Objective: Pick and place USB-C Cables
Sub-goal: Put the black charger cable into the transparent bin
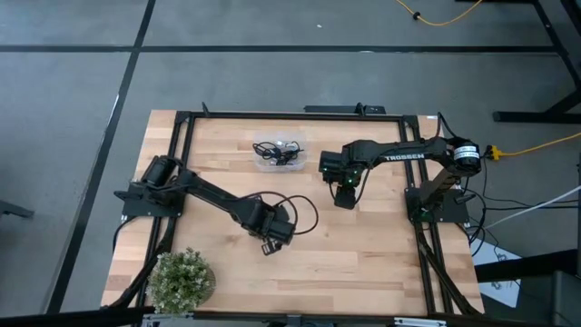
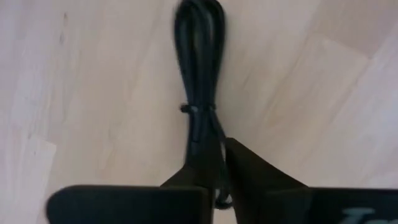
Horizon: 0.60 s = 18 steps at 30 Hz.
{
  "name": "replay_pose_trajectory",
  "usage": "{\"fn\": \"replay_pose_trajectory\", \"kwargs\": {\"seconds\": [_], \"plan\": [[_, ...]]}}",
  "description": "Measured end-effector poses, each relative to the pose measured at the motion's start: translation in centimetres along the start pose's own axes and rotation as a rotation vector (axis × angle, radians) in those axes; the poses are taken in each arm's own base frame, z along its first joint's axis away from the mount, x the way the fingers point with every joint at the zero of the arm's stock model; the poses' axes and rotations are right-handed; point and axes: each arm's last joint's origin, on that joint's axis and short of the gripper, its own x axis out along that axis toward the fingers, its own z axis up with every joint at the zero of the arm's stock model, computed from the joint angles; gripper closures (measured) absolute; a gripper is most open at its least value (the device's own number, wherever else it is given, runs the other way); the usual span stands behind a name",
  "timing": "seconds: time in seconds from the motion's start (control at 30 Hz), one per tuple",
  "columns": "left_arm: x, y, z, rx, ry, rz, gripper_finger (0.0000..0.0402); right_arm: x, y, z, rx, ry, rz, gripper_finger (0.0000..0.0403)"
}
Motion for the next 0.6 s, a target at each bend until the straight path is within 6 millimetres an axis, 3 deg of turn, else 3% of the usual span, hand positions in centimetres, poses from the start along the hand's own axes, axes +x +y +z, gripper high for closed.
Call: {"fn": "replay_pose_trajectory", "kwargs": {"seconds": [0.37, 0.6], "plan": [[0.4, 1.6, 1.4, -0.028, 0.000, 0.007, 0.0293, 0.0, 0.0, 0.0, -0.002, 0.000, 0.000, 0.0270], [2.6, 1.5, 1.4, -0.002, 0.020, -0.021, 0.0275, 0.0, 0.0, 0.0, -0.026, 0.002, 0.000, 0.0270]]}}
